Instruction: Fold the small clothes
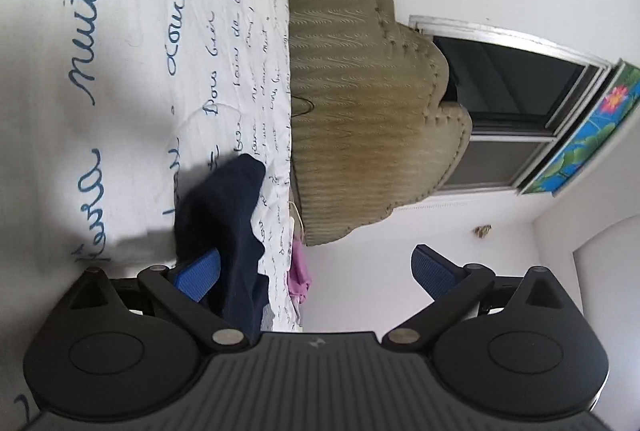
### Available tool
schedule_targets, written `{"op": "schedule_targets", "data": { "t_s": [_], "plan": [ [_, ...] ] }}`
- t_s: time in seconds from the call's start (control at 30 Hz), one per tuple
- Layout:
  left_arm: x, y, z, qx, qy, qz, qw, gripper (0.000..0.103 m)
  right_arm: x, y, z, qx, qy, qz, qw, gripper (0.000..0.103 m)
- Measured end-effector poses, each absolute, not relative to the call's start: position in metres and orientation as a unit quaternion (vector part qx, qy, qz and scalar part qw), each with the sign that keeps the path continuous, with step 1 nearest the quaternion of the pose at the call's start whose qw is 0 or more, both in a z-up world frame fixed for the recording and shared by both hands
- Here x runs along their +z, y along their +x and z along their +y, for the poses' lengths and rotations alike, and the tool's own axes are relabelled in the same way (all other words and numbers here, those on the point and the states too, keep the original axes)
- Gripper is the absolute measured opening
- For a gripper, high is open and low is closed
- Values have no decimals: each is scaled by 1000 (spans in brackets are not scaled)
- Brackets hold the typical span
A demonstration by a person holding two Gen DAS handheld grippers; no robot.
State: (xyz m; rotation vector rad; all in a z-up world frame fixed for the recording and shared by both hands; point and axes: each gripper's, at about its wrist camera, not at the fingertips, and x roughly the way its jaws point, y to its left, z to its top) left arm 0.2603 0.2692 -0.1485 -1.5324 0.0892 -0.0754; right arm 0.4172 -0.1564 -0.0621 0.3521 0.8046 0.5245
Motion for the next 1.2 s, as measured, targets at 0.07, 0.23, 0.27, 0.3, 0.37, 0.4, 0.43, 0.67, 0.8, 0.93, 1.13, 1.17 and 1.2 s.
{"op": "schedule_targets", "data": {
  "t_s": [0.07, 0.23, 0.27, 0.3, 0.37, 0.4, 0.43, 0.67, 0.8, 0.93, 1.13, 1.17, 1.2],
  "plan": [
    [-149, 263, 268, -35, -695, 40, 717, 102, -71, 426, -160, 239, 223, 410, 851, 92],
    [-148, 262, 268, -30, -684, 44, 728, 102, -78, 432, -159, 247, 283, 425, 824, 83],
    [-148, 262, 267, -29, -682, 44, 729, 102, -79, 435, -156, 249, 282, 431, 820, 82],
    [-148, 262, 267, -29, -682, 43, 730, 102, -79, 437, -153, 252, 277, 436, 818, 82],
    [-147, 263, 267, -29, -679, 45, 732, 102, -77, 441, -143, 254, 261, 444, 819, 82],
    [-147, 264, 267, -29, -678, 46, 733, 103, -76, 442, -139, 258, 255, 443, 820, 82],
    [-146, 264, 266, -29, -676, 46, 735, 102, -75, 444, -135, 265, 253, 444, 818, 80],
    [-147, 264, 265, -28, -672, 46, 738, 103, -76, 438, -102, 288, 176, 451, 826, 18],
    [-150, 261, 266, -31, -684, 39, 728, 102, -72, 430, -106, 293, 183, 426, 836, 17],
    [-148, 261, 264, -30, -677, 44, 734, 102, -49, 425, -121, 306, 209, 386, 845, 17],
    [-148, 263, 263, -36, -677, 51, 733, 103, -16, 427, -169, 282, 224, 360, 861, 17],
    [-148, 264, 262, -39, -677, 54, 733, 103, -13, 428, -180, 273, 226, 357, 864, 17],
    [-148, 265, 261, -42, -676, 56, 734, 103, -12, 428, -189, 264, 228, 356, 867, 17]
  ]
}}
